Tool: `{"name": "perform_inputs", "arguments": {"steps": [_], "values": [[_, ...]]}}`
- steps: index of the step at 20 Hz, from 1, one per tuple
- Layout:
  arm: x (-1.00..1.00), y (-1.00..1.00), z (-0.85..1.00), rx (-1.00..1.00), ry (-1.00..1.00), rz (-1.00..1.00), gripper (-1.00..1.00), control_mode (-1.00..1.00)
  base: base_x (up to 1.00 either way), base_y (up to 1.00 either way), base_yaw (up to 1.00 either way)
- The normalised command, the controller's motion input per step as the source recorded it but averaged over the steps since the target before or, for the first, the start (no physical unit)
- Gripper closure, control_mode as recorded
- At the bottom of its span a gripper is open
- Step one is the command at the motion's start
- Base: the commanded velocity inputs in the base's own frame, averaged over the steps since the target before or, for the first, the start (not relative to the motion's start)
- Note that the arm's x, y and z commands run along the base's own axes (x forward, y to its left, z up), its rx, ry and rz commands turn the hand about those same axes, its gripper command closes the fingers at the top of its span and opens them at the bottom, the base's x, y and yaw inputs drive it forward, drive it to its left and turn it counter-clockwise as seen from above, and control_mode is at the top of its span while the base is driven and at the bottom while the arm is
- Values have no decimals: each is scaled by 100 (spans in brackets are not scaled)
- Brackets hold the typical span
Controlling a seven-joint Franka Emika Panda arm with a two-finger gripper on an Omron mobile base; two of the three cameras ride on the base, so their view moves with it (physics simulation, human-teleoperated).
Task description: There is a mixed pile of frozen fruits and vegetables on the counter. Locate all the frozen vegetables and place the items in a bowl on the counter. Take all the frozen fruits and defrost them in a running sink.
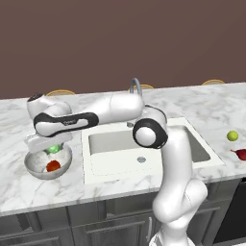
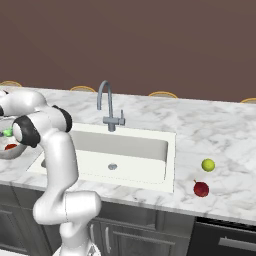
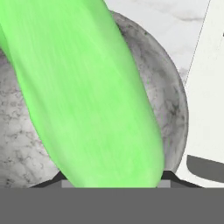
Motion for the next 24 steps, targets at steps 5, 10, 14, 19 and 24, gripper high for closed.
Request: {"name": "perform_inputs", "arguments": {"steps": [5,10,14,19,24], "values": [[-1,0,-53,9,5,-12,100,-100,0,0,0],[-11,9,-42,9,-6,-9,100,-100,0,0,0],[-28,15,-36,2,-10,-7,100,-100,0,0,0],[-18,23,-17,0,-6,-5,-100,-100,0,0,0],[-1,0,2,0,2,-1,-100,-100,0,0,0]]}}
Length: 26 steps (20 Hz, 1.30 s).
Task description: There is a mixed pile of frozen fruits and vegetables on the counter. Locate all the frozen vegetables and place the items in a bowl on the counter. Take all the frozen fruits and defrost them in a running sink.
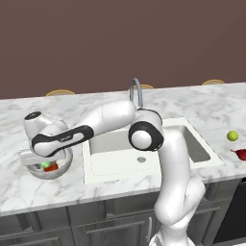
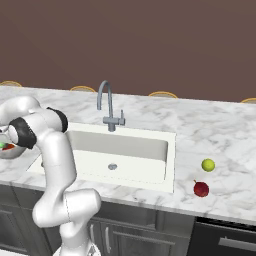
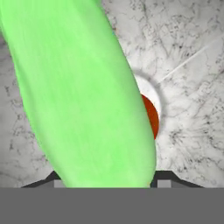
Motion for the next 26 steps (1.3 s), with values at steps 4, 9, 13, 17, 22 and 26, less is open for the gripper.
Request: {"name": "perform_inputs", "arguments": {"steps": [4,9,13,17,22,26], "values": [[-16,-8,32,0,8,-5,-100,-100,0,0,0],[-17,-8,84,0,3,-5,-100,-100,0,0,0],[-33,-52,65,0,2,-15,-100,-100,0,0,0],[-51,-67,29,0,0,-12,-100,-100,0,0,0],[-30,-87,-4,0,-2,-7,-100,-100,0,0,0],[0,-99,-1,0,0,3,-100,-100,0,0,0]]}}
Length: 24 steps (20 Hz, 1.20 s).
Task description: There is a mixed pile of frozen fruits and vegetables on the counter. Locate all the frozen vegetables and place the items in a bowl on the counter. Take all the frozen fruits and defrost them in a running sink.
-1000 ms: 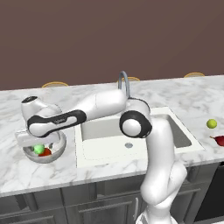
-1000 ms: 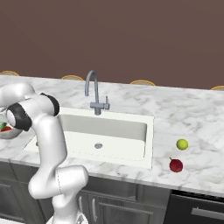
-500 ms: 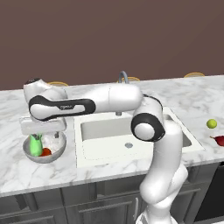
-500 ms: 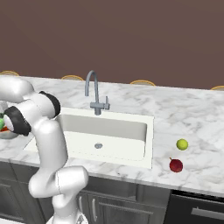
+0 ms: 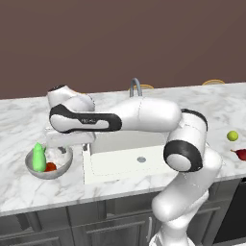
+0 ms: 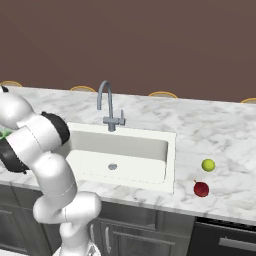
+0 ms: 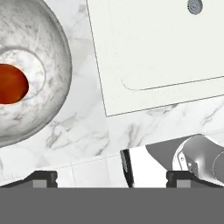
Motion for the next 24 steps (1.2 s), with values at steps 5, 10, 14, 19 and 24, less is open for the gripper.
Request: {"name": "perform_inputs", "arguments": {"steps": [5,10,14,19,24], "values": [[-2,-100,0,0,1,1,-100,-100,0,0,0],[-3,-100,0,0,3,3,-100,-100,0,0,0],[0,-100,0,0,5,3,-100,-100,0,0,0],[-5,-100,-5,0,1,4,-100,-100,0,0,0],[-1,-100,-19,0,13,0,-100,-100,0,0,0]]}}
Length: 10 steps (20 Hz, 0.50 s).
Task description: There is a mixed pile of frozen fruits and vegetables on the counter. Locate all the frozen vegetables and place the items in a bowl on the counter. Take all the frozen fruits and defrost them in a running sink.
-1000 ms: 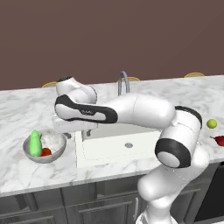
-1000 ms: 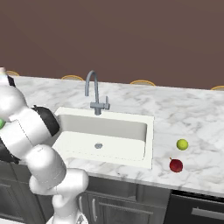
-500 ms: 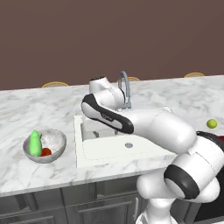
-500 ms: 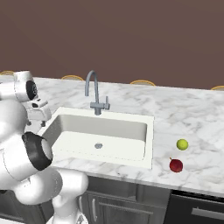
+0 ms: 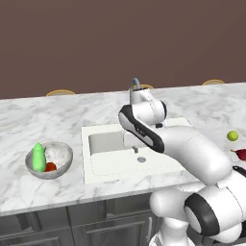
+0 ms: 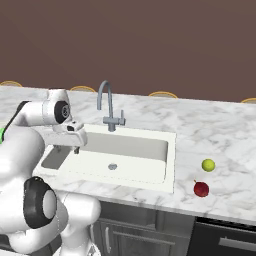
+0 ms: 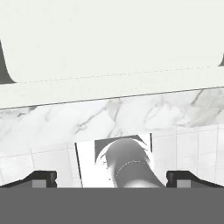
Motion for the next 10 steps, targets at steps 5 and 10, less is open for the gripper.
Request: {"name": "perform_inputs", "arguments": {"steps": [5,10], "values": [[0,-100,-14,0,13,0,-100,-100,0,0,0],[-2,-100,-3,-2,18,-9,-100,-100,0,0,0]]}}
